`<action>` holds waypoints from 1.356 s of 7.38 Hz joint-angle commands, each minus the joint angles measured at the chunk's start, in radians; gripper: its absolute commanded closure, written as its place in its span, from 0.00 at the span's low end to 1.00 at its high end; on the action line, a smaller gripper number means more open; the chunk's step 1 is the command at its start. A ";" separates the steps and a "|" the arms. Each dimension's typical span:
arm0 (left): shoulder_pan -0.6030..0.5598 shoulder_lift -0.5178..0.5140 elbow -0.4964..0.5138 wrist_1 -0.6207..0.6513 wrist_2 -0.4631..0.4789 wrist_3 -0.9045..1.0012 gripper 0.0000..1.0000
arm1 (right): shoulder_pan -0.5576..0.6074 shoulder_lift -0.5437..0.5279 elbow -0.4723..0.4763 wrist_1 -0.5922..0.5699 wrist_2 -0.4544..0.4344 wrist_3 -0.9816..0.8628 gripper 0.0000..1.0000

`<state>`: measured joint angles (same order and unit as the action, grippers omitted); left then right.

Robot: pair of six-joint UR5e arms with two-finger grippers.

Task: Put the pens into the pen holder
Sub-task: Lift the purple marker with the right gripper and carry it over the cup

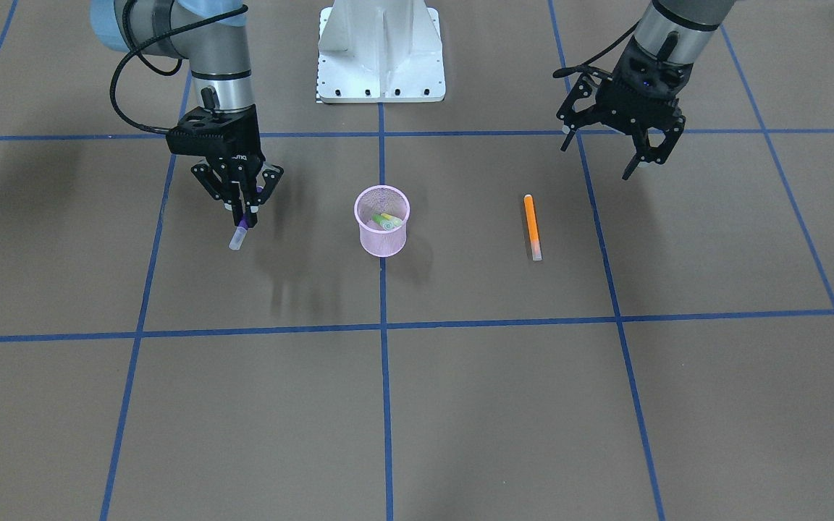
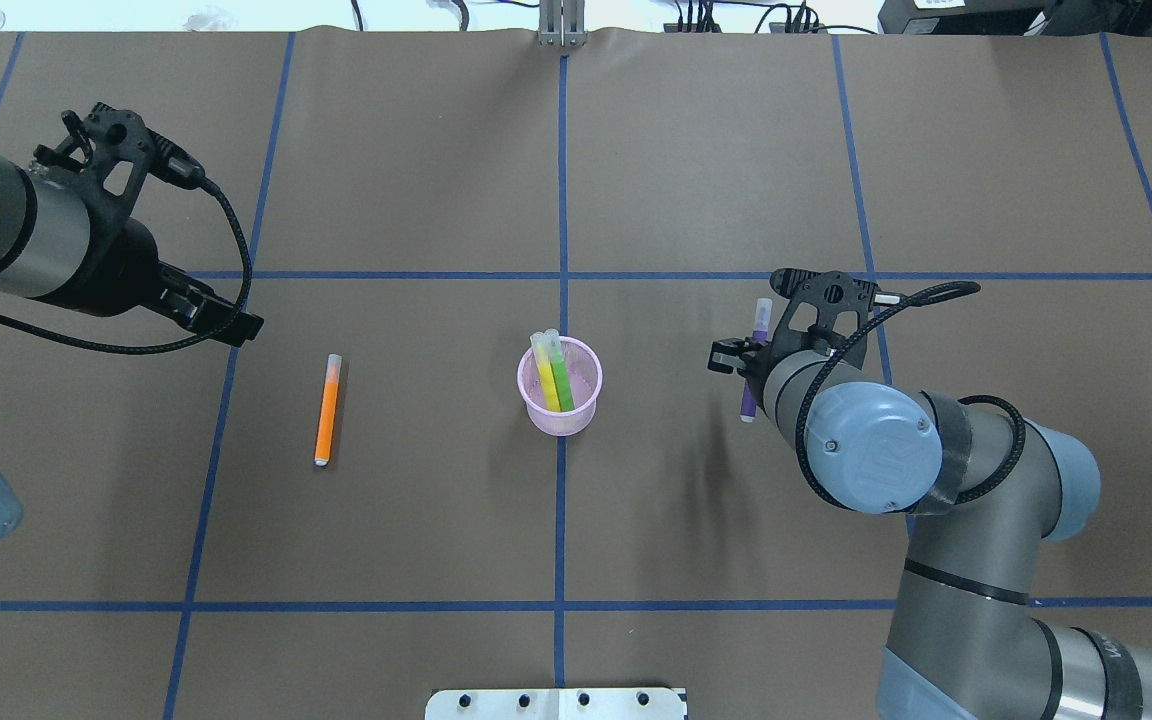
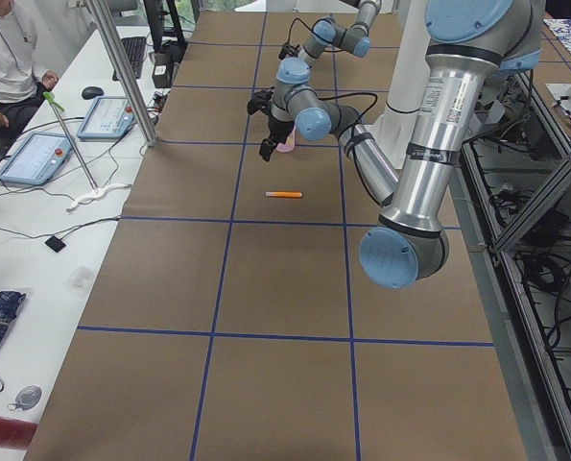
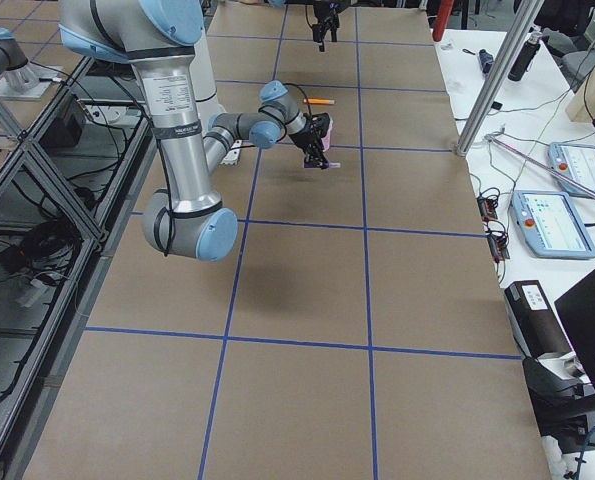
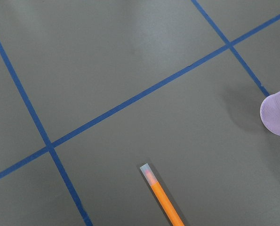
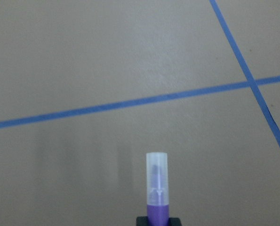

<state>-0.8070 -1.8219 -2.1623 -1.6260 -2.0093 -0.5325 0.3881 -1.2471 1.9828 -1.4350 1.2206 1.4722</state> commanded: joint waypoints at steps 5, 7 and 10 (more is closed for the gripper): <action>0.005 -0.002 0.013 -0.002 0.000 -0.064 0.00 | -0.158 0.199 -0.122 -0.012 -0.518 -0.032 1.00; 0.003 0.001 0.013 0.000 0.000 -0.084 0.00 | -0.160 0.236 -0.165 -0.005 -0.532 -0.093 1.00; 0.003 0.004 0.018 0.000 0.001 -0.098 0.00 | -0.160 0.336 -0.263 -0.004 -0.535 -0.118 1.00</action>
<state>-0.8037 -1.8190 -2.1469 -1.6261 -2.0092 -0.6271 0.2286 -0.9317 1.7433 -1.4396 0.6885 1.3609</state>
